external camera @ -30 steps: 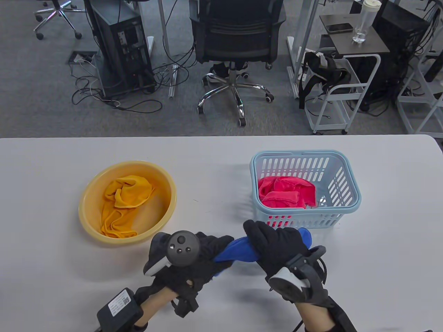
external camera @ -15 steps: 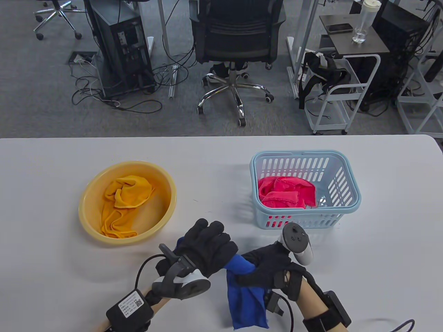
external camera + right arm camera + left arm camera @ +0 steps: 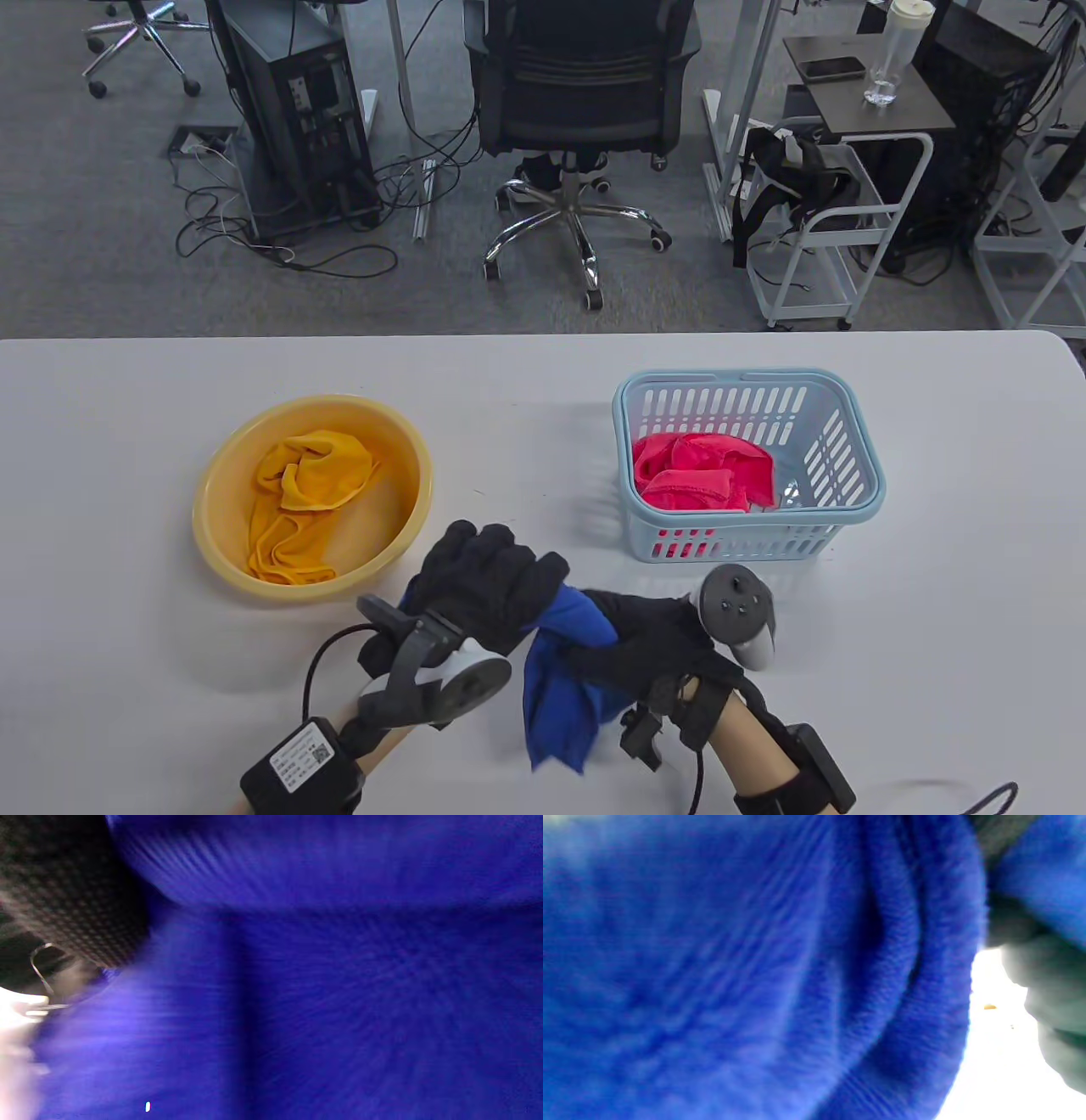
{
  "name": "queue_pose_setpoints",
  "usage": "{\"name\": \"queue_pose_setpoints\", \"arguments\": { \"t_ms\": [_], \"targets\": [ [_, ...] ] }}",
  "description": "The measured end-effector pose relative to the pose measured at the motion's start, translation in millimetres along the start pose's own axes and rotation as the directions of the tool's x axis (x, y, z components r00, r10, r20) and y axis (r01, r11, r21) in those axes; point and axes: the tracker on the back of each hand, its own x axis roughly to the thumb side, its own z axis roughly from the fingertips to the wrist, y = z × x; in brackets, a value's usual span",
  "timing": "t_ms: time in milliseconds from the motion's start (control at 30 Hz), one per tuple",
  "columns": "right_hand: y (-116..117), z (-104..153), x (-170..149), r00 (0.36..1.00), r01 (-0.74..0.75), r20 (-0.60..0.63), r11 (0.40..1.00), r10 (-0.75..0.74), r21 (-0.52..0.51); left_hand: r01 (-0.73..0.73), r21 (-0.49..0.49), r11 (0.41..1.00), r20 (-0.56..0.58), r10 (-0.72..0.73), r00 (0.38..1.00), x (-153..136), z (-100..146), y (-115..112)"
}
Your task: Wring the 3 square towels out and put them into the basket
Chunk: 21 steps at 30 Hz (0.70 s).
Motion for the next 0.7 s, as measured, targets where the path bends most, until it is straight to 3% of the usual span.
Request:
{"name": "queue_pose_setpoints", "arguments": {
  "t_ms": [67, 200, 333, 433, 500, 567, 633, 700],
  "targets": [
    [-15, 4, 18, 0.992, -0.095, 0.081, 0.993, 0.1, -0.064, 0.045, -0.108, 0.993, -0.086, -0.054, 0.995, -15, -3, 3],
    [-30, 15, 53, 0.931, -0.323, 0.132, 0.937, 0.34, -0.135, 0.11, -0.119, 0.987, -0.206, -0.133, 0.97, -47, -5, 18],
    [-6, 22, 69, 0.858, -0.444, 0.227, 0.887, 0.461, -0.123, -0.007, -0.11, 0.994, -0.083, -0.002, 0.997, -37, 14, 20],
    [29, 26, 70, 0.828, -0.513, 0.26, 0.858, 0.496, -0.002, -0.053, -0.175, 0.983, 0.085, 0.069, 0.994, 0, 41, 9],
    [46, 27, 69, 0.824, -0.546, 0.259, 0.828, 0.503, 0.129, -0.09, -0.131, 0.987, 0.126, 0.106, 0.986, 19, 58, 5],
    [54, 27, 67, 0.842, -0.534, 0.243, 0.807, 0.481, 0.252, -0.034, -0.132, 0.991, 0.143, 0.053, 0.988, 24, 70, 3],
    [61, 29, 67, 0.86, -0.506, 0.23, 0.818, 0.455, 0.274, -0.043, -0.169, 0.985, 0.14, 0.067, 0.988, 20, 76, -2],
    [61, 27, 68, 0.835, -0.547, 0.253, 0.789, 0.488, 0.281, -0.057, -0.225, 0.973, 0.127, 0.087, 0.988, 15, 78, -8]
  ]
}}
